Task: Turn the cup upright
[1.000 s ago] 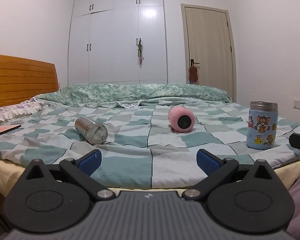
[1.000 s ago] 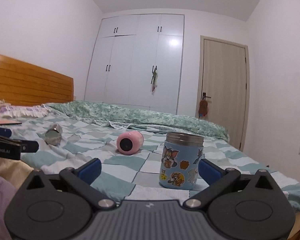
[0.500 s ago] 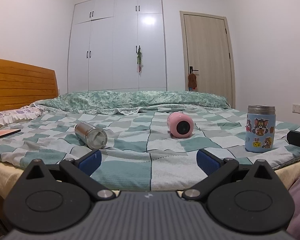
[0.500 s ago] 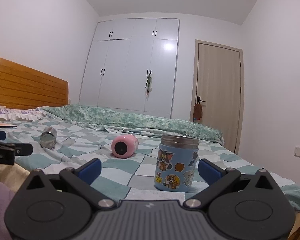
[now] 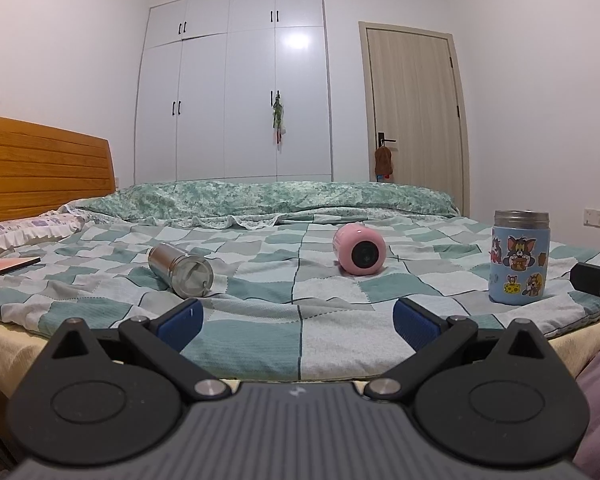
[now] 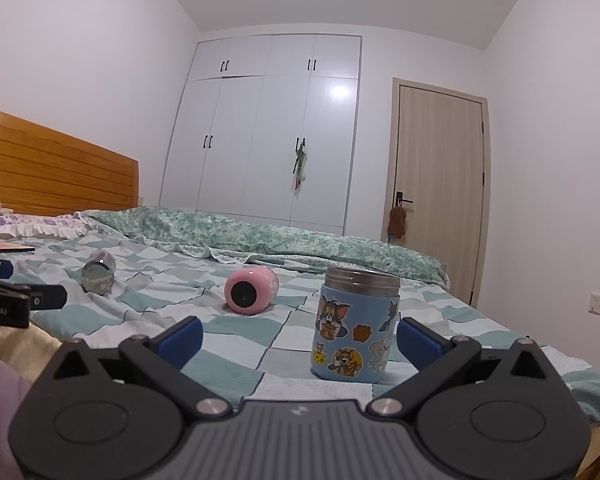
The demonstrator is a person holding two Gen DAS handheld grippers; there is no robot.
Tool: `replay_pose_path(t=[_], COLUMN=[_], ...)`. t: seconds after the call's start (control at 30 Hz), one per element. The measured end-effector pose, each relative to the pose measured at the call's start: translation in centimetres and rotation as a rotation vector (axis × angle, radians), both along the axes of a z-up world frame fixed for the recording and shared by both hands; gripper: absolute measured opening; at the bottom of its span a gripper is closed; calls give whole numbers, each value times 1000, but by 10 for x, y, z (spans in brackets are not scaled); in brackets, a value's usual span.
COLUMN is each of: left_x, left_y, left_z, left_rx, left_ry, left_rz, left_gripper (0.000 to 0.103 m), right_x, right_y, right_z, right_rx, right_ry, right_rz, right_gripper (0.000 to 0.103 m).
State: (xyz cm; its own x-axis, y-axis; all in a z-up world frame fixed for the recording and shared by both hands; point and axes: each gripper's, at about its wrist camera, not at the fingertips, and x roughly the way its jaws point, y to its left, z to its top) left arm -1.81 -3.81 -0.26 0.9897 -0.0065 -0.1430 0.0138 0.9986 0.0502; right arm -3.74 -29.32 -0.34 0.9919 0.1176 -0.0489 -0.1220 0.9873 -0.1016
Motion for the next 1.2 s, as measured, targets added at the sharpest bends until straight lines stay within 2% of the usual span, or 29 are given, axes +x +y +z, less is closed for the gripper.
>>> replay_pose_path(t=[1.2], left_x=[-2], left_y=[-3], left_z=[0], left_rx=[2], left_ry=[-4], left_rz=[-14], left_gripper=[103], right_x=[0], right_y=[2], right_z=[0], right_rx=[-3], right_ry=[1], right_rz=[0], right_gripper=[103])
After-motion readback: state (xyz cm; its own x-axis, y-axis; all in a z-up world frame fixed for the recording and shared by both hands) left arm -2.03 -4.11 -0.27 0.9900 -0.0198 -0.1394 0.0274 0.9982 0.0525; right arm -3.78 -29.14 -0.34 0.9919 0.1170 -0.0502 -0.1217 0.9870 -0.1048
